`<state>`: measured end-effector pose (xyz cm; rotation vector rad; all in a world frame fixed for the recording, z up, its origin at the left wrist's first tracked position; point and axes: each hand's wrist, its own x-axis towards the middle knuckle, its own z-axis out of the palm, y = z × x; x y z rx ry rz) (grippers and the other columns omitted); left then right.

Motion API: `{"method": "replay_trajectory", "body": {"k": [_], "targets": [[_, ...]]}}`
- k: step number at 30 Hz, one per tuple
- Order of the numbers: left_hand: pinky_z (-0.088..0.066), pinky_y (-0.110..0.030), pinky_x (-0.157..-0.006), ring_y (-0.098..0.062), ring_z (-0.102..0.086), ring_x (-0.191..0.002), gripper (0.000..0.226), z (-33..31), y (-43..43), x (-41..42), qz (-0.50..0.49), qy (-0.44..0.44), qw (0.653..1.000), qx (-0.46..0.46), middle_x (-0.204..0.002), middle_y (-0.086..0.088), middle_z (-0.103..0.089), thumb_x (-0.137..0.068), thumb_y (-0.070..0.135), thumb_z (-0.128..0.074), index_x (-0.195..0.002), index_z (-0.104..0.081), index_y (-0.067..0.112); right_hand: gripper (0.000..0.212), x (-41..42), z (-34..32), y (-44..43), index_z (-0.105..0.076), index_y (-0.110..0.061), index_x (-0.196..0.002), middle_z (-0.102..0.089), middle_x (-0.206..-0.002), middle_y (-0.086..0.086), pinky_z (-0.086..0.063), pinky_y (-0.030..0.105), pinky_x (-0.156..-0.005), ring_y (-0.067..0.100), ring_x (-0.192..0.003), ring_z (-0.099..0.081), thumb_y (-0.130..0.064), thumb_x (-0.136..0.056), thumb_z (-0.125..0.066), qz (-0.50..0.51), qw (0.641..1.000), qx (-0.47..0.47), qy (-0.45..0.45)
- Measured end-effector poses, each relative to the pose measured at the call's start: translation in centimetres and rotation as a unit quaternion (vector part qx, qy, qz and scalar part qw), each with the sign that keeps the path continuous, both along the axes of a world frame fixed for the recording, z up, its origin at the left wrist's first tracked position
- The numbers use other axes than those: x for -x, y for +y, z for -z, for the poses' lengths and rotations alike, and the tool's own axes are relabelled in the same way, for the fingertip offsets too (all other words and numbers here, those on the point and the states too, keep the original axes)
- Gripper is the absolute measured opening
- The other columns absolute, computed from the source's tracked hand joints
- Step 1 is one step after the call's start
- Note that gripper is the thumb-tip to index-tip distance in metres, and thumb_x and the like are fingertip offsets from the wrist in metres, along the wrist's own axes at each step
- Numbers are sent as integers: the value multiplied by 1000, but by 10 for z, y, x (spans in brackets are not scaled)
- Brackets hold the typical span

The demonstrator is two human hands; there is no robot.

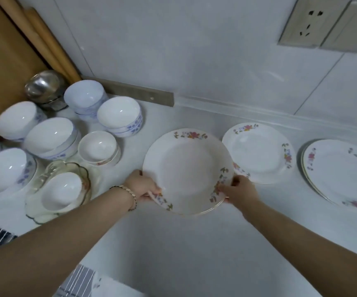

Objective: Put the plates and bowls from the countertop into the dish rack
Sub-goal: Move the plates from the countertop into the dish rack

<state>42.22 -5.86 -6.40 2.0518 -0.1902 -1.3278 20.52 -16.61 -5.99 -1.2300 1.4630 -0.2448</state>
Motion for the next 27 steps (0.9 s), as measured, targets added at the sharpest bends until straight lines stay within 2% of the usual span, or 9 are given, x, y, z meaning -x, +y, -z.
{"method": "replay_trajectory", "body": {"k": [2, 6, 10, 12, 15, 20, 22, 25, 27], "targets": [[-51, -22, -37, -25, -61, -65, 48, -12, 31, 25, -13, -3, 1000, 21, -88, -20, -59, -72, -19, -63, -117, -49, -12, 31, 22, -12, 24, -58, 5, -108, -65, -109, 23, -55, 51, -85, 38, -100, -65, 1, -79, -66, -18, 1000, 2, -7], [-51, -23, -38, -27, -61, -66, 49, -28, 106, 79, -40, -21, 998, 36, -91, -24, -59, -71, -21, -62, -117, -47, -18, 31, 70, -29, 87, -57, 4, -109, -65, -107, 19, -57, 49, -84, 36, -98, -65, -2, -80, -67, -48, 999, 9, -20], [-58, -29, -53, -24, -61, -67, 8, -44, 184, 128, -48, -19, 998, -22, -81, -22, -62, -78, -17, -60, -79, -56, -10, 17, 105, -39, 161, -53, -8, -100, -61, -101, 7, -57, 42, -84, 28, -99, -62, -7, -86, -63, -107, 994, -3, -26], [-57, -28, -62, -24, -60, -72, 17, -44, 222, 142, -25, 6, 997, -71, -81, -19, -62, -84, -13, -55, -71, -51, -4, 15, 114, -35, 199, -51, -11, -93, -62, -102, 9, -56, 44, -86, 29, -100, -63, -5, -86, -62, -119, 993, -17, -21], [-57, -26, -56, -23, -61, -74, 15, -39, 279, 147, -10, -5, 993, -122, -81, -14, -62, -85, -11, -56, -76, -52, 0, 25, 116, -20, 253, -52, -8, -105, -64, -109, 11, -57, 44, -84, 30, -101, -64, -5, -84, -64, -132, 990, -58, -9], [-50, -45, -97, -34, -61, -107, 17, -25, 356, 131, 26, -11, 981, -190, -98, -19, -62, -86, -11, -54, -75, -50, 1, 27, 101, 9, 336, -46, -13, -102, -60, -105, 5, -55, 44, -89, 24, -100, -61, -3, -84, -63, -133, 982, -129, -22], [-55, -40, -90, -36, -62, -109, 20, -14, 379, 115, 40, -12, 975, -217, -95, -18, -63, -85, -11, -56, -75, -47, 5, 27, 90, 22, 366, -46, -13, -101, -58, -101, 4, -55, 45, -90, 24, -98, -61, -3, -84, -64, -121, 982, -147, -18], [-59, -28, -62, -34, -61, -96, 26, 12, 407, 88, 32, -9, 972, -232, -79, -13, -58, -82, -12, -59, -69, -46, 6, 27, 70, 49, 403, -49, -10, -103, -63, -104, 8, -56, 46, -88, 27, -99, -64, -4, -81, -65, -98, 980, -172, -10], [-58, -36, -75, -36, -62, -98, 20, 35, 419, 68, 19, -13, 972, -233, -89, -19, -62, -79, -14, -62, -71, -51, 0, 29, 53, 73, 422, -52, -7, -105, -64, -103, 9, -57, 46, -86, 29, -98, -66, -4, -80, -67, -71, 978, -195, 4]]}}
